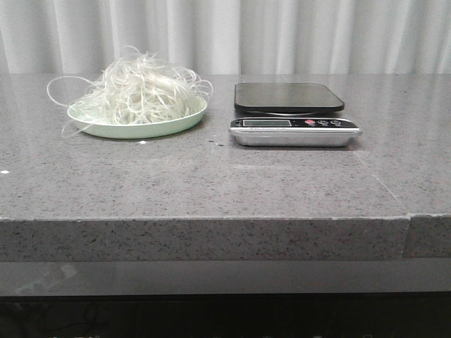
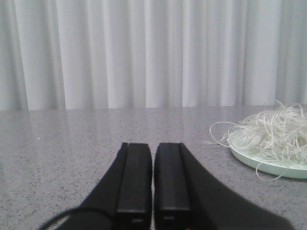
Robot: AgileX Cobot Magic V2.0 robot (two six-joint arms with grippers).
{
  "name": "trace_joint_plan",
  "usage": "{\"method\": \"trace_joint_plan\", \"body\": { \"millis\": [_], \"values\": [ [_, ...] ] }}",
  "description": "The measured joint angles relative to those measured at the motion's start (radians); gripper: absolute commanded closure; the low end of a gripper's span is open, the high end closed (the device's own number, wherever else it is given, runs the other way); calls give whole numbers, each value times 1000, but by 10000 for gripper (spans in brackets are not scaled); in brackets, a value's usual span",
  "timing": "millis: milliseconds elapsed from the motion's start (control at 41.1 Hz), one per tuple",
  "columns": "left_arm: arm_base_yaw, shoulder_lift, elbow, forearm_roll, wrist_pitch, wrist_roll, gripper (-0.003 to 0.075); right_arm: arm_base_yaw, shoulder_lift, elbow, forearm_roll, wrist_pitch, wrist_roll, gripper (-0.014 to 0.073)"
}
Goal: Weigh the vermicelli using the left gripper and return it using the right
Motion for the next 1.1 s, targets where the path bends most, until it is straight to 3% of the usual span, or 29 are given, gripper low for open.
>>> {"method": "trace_joint_plan", "body": {
  "millis": [949, 1095],
  "values": [
    [0, 0, 0, 0, 0, 0, 579, 0, 0, 0, 0, -4, 0, 435],
    [0, 0, -2, 0, -66, -7, 579, 0, 0, -5, 0, -15, 0, 435]
  ]
}}
